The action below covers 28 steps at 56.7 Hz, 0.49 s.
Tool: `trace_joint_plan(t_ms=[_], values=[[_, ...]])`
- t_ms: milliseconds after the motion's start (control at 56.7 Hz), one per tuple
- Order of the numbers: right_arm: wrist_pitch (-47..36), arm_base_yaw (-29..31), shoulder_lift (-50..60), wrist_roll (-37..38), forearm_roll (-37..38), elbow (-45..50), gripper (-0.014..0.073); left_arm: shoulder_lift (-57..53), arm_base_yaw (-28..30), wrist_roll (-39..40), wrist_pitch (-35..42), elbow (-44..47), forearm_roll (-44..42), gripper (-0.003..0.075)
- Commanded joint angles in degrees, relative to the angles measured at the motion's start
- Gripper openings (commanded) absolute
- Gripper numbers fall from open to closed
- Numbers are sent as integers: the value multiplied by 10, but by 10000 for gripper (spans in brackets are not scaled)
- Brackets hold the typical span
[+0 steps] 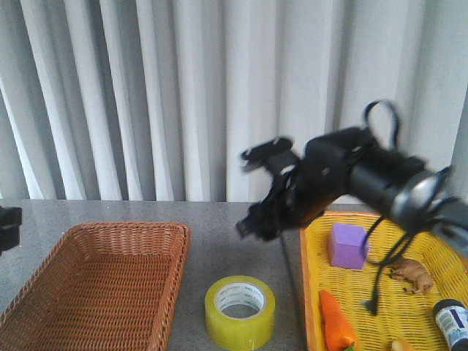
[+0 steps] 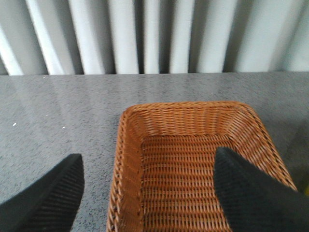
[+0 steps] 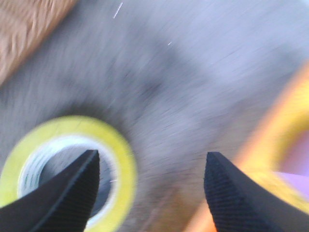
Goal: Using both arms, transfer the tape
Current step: 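Set the tape roll on the table, open and raise the right gripper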
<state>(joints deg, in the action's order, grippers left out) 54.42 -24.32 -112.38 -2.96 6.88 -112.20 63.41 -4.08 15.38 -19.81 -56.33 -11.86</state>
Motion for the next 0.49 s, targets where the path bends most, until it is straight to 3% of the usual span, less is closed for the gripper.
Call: trace_joint_plan(t_ms=[0,141,265,423,476], values=[[-32,29,75,36,33,-21,467,-9,-20,-21,39,-20,2,545],[-7,81,129,50,30,-19,395,-9,-35,-20,40,-20,9,545],[-15,140,180,49,2,8,246,-9,-46,-22,43,-24,35,545],[-17,213,225,23,-36,68,-15,6,-67,-32,22,-63,37,545],[-18,233,236,20,-47,92,-13,18,-78,-32,4,-87,37,545]])
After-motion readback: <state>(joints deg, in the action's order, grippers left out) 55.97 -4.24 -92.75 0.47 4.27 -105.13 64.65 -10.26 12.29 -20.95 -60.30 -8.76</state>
